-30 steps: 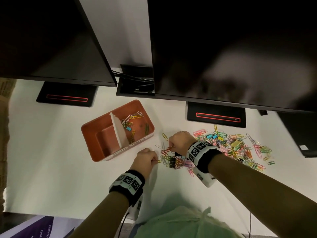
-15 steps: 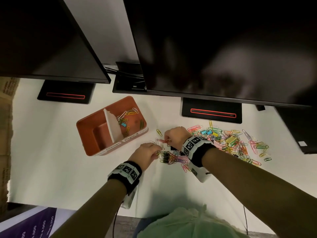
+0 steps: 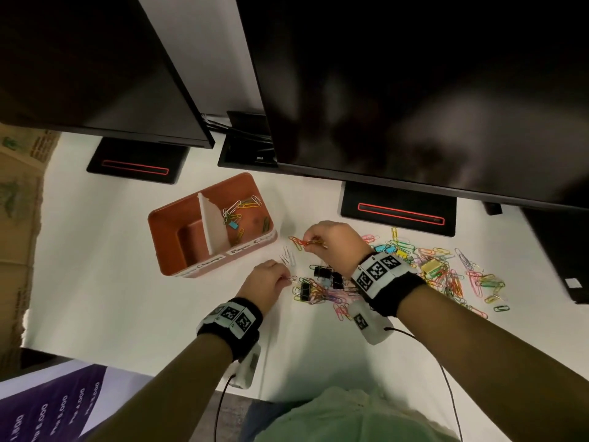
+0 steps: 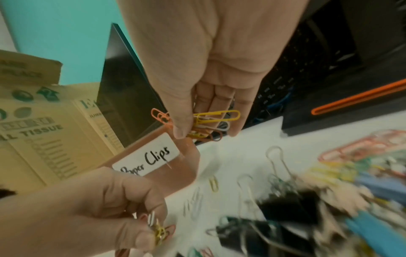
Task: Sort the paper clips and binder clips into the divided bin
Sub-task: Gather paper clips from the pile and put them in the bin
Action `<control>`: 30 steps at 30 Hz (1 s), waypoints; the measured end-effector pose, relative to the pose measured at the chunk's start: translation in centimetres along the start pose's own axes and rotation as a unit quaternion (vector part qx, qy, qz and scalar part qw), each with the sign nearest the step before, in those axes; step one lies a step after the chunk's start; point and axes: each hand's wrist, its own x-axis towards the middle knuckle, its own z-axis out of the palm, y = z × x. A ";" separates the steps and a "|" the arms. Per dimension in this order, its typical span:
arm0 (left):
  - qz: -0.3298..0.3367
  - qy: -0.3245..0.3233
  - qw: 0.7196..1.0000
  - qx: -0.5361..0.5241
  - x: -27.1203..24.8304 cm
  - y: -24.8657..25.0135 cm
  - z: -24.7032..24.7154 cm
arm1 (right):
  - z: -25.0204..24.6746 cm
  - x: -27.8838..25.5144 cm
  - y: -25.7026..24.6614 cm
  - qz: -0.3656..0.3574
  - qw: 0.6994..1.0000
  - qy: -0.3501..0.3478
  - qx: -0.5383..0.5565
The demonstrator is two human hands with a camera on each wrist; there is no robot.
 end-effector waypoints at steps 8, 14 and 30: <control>0.034 0.196 0.977 -0.073 -2.2 1.9 -9.0 | -1.8 2.6 -6.6 -0.038 0.994 0.075 0.074; -0.077 0.151 0.978 -0.121 0.4 0.6 -12.8 | -0.6 7.0 -11.0 0.002 0.994 0.075 0.080; -0.032 0.047 0.997 -0.052 -3.2 -7.9 -12.0 | 6.3 14.2 -10.8 0.053 0.984 -0.131 -0.110</control>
